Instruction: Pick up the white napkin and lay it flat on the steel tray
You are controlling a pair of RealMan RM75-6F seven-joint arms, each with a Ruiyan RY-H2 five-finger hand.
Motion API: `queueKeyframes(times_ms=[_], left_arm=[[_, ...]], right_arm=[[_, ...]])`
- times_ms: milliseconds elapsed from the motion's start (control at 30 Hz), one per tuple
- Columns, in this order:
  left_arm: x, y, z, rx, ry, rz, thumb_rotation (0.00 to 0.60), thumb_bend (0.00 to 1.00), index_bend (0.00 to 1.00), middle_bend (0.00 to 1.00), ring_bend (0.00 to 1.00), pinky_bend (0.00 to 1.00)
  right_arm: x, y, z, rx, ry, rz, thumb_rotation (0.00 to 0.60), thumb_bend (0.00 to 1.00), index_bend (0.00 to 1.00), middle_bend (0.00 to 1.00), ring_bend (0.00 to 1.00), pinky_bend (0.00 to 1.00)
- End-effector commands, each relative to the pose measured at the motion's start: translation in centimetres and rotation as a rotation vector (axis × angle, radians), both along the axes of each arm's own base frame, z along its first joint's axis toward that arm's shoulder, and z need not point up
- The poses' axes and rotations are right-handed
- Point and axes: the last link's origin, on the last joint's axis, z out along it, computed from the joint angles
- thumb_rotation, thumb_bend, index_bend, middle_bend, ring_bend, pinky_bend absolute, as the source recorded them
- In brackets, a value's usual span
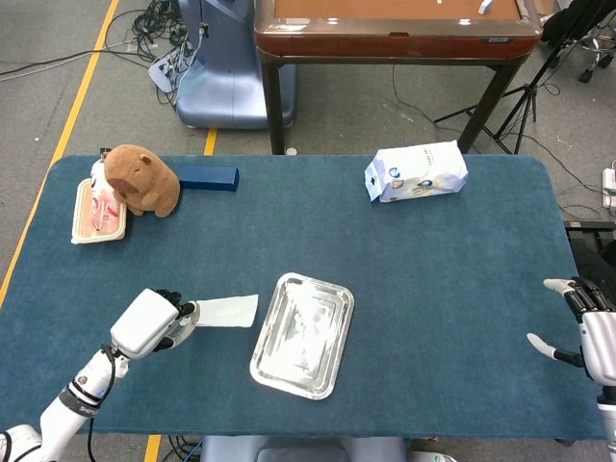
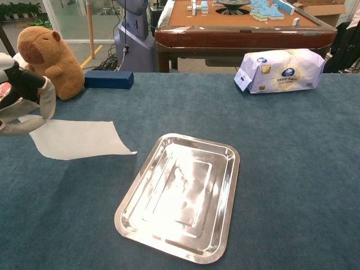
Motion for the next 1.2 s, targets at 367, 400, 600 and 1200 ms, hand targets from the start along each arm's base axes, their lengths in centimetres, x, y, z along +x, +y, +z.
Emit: queueKeyframes(times_ms=[367, 400, 600, 1200], left_arm=[[2.9, 1.0, -0.5, -0.013, -0.009, -0.019, 0.6, 0.47, 0.65, 0.88, 0.6, 0.68], [3.1, 1.1, -0.4, -0.017, -0.014, -0.018, 0.6, 0.47, 0.65, 0.88, 0.6, 0.68], [4.2, 1.5, 0.6, -0.008, -0.044, -0.028, 0.6, 0.47, 0.65, 0.88, 0.61, 0.68], [8.4, 2.1, 0.2, -0.024, -0.083, -0.076, 0.6, 0.47, 0.65, 0.88, 0.61, 0.68]], right_arm=[[0.0, 0.0, 0.1, -0.002, -0.002, 0.002, 0.6, 0.0, 0.26, 0.29, 0.17, 0.36], [0.0, 0.0, 0.1, -0.002, -0.003, 0.002, 0.6, 0.0, 0.26, 0.29, 0.17, 0.36], [-0.1, 0.0, 0.2, -0.002, -0.004, 0.0, 0.6, 0.0, 0.26, 0.29, 0.17, 0.36], [-0.2, 0.0, 0.3, -0.007, -0.008, -0.002, 0.6, 0.0, 0.26, 0.29, 0.17, 0.36]])
